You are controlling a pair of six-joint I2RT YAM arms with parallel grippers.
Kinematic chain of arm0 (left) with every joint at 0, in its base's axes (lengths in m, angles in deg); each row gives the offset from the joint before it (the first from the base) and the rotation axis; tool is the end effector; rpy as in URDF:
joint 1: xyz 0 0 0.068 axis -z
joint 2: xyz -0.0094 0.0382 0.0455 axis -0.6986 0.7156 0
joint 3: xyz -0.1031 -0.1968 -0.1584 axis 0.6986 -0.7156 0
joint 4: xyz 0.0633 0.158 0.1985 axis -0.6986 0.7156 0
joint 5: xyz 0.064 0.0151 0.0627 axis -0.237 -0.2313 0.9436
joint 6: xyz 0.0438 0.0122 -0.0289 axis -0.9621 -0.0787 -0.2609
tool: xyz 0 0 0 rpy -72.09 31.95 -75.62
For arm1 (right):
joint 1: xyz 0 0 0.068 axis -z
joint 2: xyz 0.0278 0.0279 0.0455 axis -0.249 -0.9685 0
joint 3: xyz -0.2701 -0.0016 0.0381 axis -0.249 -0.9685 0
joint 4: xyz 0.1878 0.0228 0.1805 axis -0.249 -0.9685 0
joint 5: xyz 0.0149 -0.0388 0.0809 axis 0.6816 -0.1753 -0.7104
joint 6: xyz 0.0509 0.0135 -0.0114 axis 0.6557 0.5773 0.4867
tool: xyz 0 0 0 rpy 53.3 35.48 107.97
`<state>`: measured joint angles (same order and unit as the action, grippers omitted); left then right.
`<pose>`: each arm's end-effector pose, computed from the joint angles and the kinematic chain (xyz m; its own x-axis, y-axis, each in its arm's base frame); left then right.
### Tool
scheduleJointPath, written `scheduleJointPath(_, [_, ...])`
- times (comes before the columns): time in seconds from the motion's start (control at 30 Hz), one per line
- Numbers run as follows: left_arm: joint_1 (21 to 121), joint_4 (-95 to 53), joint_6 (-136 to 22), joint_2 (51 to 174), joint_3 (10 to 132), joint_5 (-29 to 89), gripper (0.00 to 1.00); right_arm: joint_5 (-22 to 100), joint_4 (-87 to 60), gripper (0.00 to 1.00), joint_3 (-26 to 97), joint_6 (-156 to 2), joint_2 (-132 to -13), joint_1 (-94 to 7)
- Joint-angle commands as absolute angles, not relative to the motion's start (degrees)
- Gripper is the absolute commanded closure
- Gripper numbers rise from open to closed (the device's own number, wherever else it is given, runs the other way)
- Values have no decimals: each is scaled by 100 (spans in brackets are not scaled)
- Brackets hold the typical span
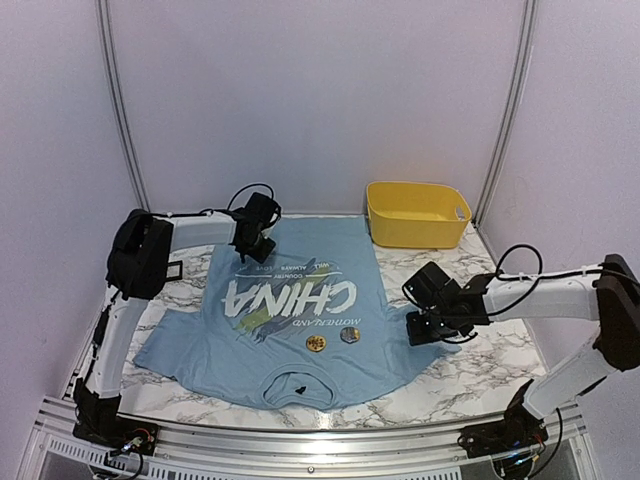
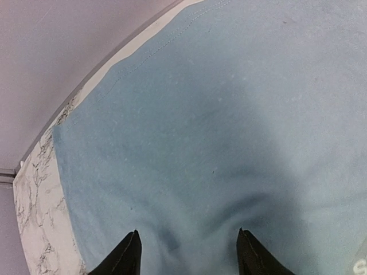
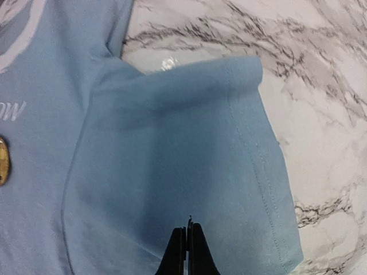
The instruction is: Pin the brooch onto the clothing
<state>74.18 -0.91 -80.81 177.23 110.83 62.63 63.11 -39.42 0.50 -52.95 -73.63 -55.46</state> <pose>0.4767 -0.2566 0.1422 -0.5705 0.5430 -0.6162 0.3267 0.8384 0.4363 0.1935 0.1550 0.1585 -0.8798 -0.1123 -0.4619 -0.1081 0.9935 -0.0357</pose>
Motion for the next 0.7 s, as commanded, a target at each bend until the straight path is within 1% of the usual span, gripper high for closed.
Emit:
scheduleJointPath(0.0, [7383,60,-7952,16080,10167,5992,41,6068,-3908,100,1008,-6093,-7495,-5524])
scheduleJointPath(0.1, [7437,-175,-7339,14551,8620,5800,41,5425,-3486,100,1157,-6376,-7669,-5750])
scheduleJointPath(0.23, [7763,-521,-6045,12724,6386,5645,43,4488,-2792,100,1181,-6691,-7933,-6653])
scheduleJointPath(0.27, [7945,-535,-5844,12309,5775,5686,45,4263,-2671,100,1167,-6699,-8027,-6849])
scheduleJointPath(0.37, [8720,-357,-5089,11276,4599,5978,56,4098,-2686,100,1119,-6554,-8332,-7302])
scheduleJointPath(0.4, [8960,-299,-4752,11030,4267,5817,59,4042,-2633,100,1031,-6453,-8397,-7420])
scheduleJointPath(0.5, [9530,-173,-3805,10655,3490,5277,62,3753,-2316,100,662,-6051,-8487,-7641])
scheduleJointPath(0.57, [9994,-71,-3349,10659,3154,5121,66,3734,-2312,100,488,-5840,-8477,-7758])
scheduleJointPath(0.67, [10571,294,-2806,10776,2907,5002,68,3808,-2382,100,191,-5508,-8296,-7855])
